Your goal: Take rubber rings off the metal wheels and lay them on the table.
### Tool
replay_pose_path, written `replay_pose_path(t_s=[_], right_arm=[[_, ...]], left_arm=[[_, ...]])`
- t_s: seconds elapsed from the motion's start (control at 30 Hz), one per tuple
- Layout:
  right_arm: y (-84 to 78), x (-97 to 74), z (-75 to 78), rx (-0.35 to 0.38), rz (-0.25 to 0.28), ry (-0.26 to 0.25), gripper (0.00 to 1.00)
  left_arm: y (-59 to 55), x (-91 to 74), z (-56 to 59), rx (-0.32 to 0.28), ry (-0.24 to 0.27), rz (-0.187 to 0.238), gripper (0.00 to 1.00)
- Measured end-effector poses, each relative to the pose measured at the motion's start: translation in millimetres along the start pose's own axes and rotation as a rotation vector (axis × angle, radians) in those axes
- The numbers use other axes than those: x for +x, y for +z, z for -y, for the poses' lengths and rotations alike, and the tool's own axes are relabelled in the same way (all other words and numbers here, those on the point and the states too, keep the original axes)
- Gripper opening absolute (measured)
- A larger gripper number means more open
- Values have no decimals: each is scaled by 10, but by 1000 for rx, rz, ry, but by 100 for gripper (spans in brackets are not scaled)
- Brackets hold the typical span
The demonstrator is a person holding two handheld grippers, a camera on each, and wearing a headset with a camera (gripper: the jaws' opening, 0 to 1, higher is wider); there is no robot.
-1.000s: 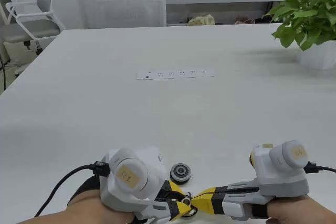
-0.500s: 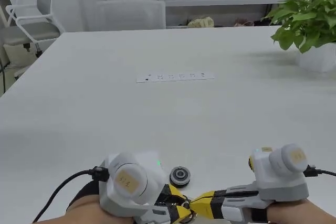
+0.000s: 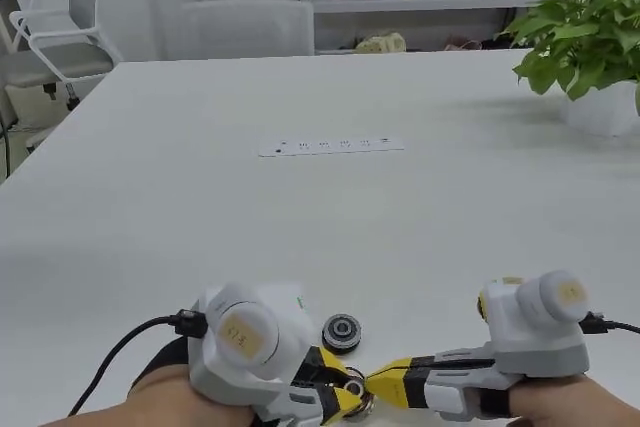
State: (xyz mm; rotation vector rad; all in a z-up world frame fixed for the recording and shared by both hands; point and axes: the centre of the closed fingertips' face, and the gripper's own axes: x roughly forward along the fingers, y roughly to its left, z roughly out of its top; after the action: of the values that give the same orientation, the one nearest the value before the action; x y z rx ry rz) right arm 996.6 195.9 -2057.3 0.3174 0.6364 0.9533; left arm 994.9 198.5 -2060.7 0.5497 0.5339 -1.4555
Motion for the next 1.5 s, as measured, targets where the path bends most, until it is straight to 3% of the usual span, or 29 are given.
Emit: replay_pose_path(t_s=[0.67,1.5], right_arm=[[84,-57,-55,32,45,18,0],[380,-141,-196,13,97,49,0]], left_arm=[[116,-230,61,-45,-23,41,24],[342,-858,21,-108,36,171,42]])
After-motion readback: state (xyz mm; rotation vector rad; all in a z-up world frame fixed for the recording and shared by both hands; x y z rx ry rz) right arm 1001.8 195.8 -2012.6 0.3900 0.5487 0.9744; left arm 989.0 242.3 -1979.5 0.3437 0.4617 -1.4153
